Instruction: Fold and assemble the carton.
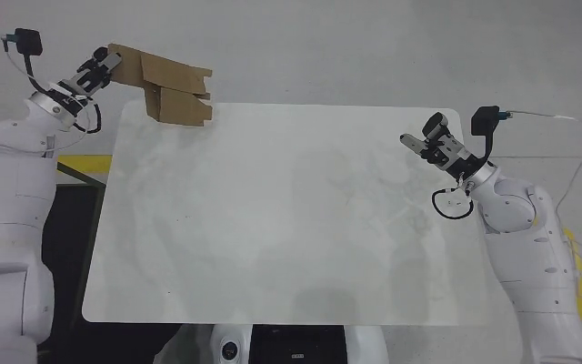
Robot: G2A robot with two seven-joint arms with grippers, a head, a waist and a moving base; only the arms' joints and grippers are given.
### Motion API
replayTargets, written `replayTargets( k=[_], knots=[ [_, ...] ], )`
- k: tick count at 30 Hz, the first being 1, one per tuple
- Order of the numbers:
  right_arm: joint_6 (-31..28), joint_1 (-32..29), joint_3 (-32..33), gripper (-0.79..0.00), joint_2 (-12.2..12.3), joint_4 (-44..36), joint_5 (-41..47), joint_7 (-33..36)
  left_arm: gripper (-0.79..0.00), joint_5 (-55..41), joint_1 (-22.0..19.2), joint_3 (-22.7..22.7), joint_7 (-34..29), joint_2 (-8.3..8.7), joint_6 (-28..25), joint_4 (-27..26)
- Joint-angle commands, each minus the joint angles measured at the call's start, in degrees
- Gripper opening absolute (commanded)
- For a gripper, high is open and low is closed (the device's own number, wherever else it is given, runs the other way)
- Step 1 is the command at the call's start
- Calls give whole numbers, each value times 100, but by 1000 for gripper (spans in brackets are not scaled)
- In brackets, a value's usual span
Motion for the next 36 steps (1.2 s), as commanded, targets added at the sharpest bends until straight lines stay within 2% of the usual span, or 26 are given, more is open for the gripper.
replayTargets(
  k=[1, 12, 20, 28, 36],
  knots=[
    [0, 0, 0, 0, 0, 0, 0, 0, -785, -57, 2, 136, 83, -69, 48, -219],
    [0, 0, 0, 0, 0, 0, 0, 0, -785, -284, -238, 842, 15, -401, 168, -931],
    [0, 0, 0, 0, 0, 0, 0, 0, -785, -693, -445, 1462, -362, -692, 101, -1083],
    [0, 0, 0, 0, 0, 0, 0, 0, -785, -1136, -321, 2054, -862, -947, -148, -1373],
    [0, 0, 0, 0, 0, 0, 0, 0, -785, -1444, -151, 2453, -1475, -1090, -304, -1599]
  ],
)
